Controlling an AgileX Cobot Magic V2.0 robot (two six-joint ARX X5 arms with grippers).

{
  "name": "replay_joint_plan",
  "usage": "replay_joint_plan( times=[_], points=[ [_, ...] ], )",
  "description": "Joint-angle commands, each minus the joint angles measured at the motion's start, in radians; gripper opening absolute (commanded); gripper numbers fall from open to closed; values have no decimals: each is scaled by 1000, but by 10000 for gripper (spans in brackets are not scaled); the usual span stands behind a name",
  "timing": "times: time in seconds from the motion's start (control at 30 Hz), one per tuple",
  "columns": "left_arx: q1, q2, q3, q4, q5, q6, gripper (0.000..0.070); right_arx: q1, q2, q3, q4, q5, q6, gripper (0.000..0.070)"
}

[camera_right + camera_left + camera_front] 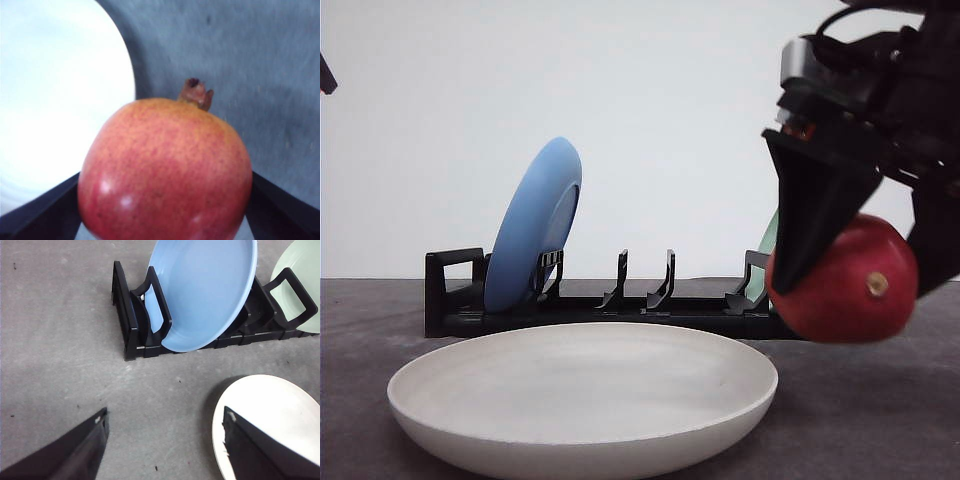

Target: Place pomegranate in white plate

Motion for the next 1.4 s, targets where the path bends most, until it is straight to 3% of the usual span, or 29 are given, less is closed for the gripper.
replay_joint_plan(
  times=[0.0,0.67,1.07,1.37],
  points=[
    [0,5,4,8,2,10,434,11,10,29,12,-1,-35,467],
    [0,5,4,8,3,10,434,187,85,37,247,-2,-80,467],
    [0,5,4,8,2,10,434,230,267,39,333,0,-81,467],
    [0,5,4,7,3,10,434,231,305,39,344,1,-85,467]
  ],
)
